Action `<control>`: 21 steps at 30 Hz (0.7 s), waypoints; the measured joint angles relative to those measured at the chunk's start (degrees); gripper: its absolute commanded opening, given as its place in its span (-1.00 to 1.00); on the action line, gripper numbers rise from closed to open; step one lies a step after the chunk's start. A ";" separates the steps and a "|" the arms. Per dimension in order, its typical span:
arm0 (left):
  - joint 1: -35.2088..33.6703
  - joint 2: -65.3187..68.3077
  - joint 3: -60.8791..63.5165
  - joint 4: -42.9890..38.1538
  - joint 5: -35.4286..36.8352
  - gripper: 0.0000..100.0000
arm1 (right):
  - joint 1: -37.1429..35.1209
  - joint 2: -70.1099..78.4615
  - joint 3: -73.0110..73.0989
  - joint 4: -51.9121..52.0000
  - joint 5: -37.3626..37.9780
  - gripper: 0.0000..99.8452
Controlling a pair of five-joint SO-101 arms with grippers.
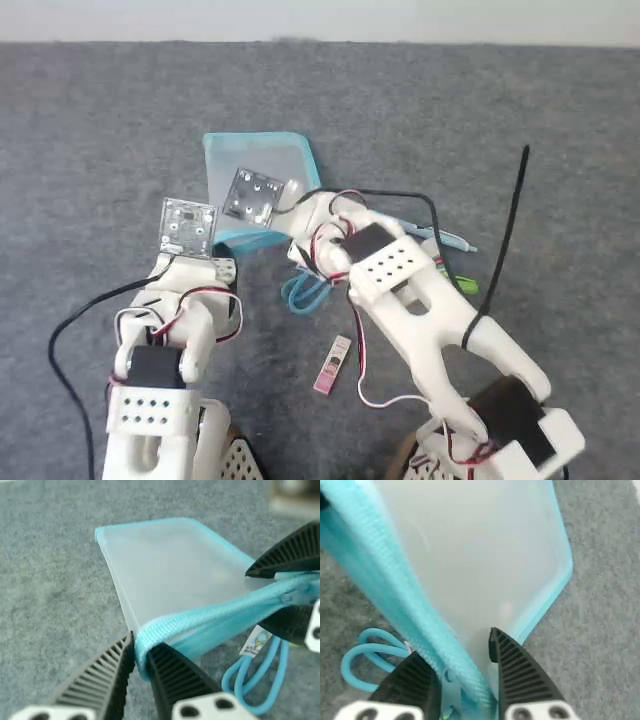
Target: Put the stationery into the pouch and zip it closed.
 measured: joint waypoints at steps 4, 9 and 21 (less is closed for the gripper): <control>0.09 -0.09 -2.99 1.67 -0.26 -0.68 | 0.09 -0.62 -1.67 5.36 -0.09 -0.99; -0.35 -0.09 -11.78 8.88 0.09 -0.46 | 2.46 -4.31 -1.58 8.79 -2.99 -0.99; -0.18 -0.26 -32.79 29.98 -4.57 -0.44 | 6.95 -5.80 0.97 9.58 -3.87 -0.99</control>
